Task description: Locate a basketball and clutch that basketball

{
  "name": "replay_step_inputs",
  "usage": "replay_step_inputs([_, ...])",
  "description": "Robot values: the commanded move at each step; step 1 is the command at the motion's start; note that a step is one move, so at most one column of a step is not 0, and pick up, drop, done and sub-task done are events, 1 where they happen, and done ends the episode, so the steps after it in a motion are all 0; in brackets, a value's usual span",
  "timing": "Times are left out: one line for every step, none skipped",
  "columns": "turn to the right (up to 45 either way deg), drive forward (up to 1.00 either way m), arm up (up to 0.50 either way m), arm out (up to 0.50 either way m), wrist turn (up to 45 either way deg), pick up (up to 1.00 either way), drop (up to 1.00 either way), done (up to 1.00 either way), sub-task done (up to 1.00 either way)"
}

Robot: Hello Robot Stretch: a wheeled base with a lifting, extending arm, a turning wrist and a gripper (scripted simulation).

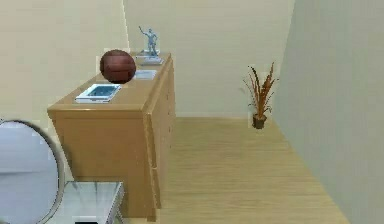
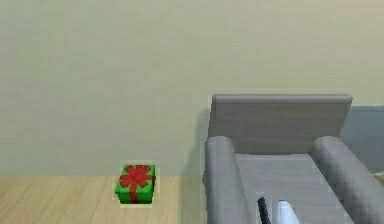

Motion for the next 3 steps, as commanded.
replay_step_inputs([3.0,0.0,0.0,0.0,0.0,0.0,0.0,0.0,0.0])
replay_step_inputs([0.0,0.7,0.0,0.0,0.0,0.0,0.0,0.0,0.0])
replay_step_inputs([-45.0,0.0,0.0,0.0,0.0,0.0,0.0,0.0,0.0])
